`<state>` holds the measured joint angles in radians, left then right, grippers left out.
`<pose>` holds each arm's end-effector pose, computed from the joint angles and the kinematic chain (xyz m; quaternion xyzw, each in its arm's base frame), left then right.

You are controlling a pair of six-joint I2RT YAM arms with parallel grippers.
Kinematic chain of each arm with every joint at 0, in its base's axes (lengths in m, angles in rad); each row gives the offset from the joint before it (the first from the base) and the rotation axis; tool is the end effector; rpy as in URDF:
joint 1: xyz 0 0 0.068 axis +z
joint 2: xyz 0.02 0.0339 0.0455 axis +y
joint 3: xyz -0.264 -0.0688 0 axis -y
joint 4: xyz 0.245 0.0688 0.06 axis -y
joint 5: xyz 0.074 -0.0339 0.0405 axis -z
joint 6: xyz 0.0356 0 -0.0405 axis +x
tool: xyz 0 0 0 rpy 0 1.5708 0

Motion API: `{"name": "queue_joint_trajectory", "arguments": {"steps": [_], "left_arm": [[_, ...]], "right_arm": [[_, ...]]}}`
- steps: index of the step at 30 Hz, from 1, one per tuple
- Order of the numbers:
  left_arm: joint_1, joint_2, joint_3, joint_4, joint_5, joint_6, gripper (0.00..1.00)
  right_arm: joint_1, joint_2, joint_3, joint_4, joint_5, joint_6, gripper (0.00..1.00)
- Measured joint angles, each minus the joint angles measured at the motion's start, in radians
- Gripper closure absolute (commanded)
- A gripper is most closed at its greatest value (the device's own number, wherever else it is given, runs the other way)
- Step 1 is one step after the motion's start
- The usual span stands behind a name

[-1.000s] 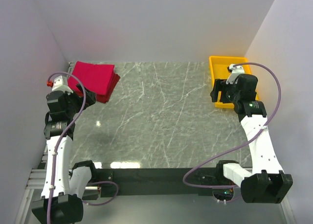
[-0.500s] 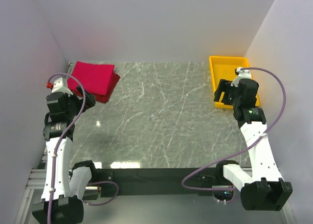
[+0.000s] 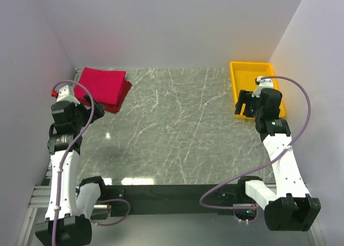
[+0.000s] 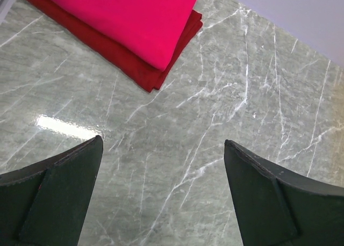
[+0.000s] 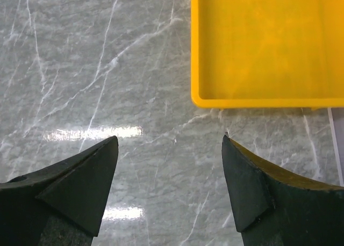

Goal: Fold and stack the t-shirts
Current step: Neatly place the folded tshirt to the corner

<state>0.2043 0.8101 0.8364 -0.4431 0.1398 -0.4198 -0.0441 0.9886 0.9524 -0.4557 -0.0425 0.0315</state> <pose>0.1785 0.0319 0.3269 -0.2204 0.8074 -0.1167 0.5347 0.2183 -0.0081 0.3334 0.0215 0.8576 0.0150 0.5136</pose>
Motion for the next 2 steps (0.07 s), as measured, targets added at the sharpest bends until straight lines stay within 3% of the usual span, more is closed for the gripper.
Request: {"name": "queue_joint_trajectory", "arguments": {"steps": [2], "left_arm": [[0.0,0.0,0.0,0.0,-0.006,0.004,0.01]], "right_arm": [[0.0,0.0,-0.005,0.007,-0.001,-0.003,0.16]]}}
